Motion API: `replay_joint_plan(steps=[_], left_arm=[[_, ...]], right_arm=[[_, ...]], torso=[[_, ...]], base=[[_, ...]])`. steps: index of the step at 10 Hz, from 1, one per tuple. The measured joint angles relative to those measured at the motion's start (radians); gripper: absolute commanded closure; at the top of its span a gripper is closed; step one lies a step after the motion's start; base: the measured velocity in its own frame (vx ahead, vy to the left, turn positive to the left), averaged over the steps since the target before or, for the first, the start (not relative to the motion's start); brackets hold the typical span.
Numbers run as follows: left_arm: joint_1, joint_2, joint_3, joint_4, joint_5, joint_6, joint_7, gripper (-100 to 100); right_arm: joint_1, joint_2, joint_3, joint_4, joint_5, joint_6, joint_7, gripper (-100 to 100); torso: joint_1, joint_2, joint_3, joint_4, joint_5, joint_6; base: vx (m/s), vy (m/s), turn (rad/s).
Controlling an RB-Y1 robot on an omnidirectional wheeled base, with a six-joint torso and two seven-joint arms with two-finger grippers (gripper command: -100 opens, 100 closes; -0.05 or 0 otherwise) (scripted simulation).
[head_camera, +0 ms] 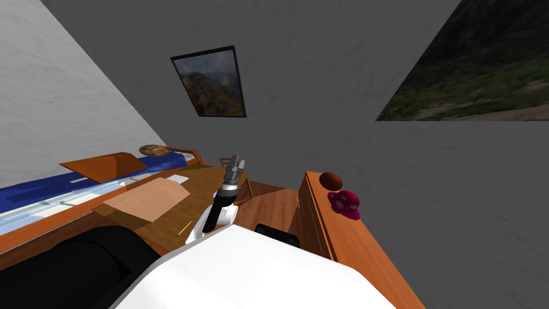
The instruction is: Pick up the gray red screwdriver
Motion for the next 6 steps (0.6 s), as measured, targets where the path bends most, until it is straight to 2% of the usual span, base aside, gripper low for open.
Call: replay_joint_plan(steps=[1, 3, 6], left_arm=[[0.000, 0.000, 0.000, 0.000, 0.000, 0.000, 0.000, 0], [0.000, 0.000, 0.000, 0.000, 0.000, 0.000, 0.000, 0], [0.000, 0.000, 0.000, 0.000, 0.000, 0.000, 0.000, 0]], right_arm=[[0.001, -0.001, -0.002, 0.013, 0.014, 0.012, -0.009, -100], [-0.010, -0.004, 0.000, 0.070, 0.050, 0.021, -0.057, -100], [-0.013, 0.001, -0.008, 0.123, 0.102, 0.059, -0.104, -100]], torso=[[0.000, 0.000, 0.000, 0.000, 0.000, 0.001], [0.001, 0.001, 0.000, 0.000, 0.000, 0.000], [0.000, 0.000, 0.000, 0.000, 0.000, 0.000]], base=[[0.005, -0.006, -0.039], [0.010, -0.006, 0.196], [0.011, -0.012, 0.070]])
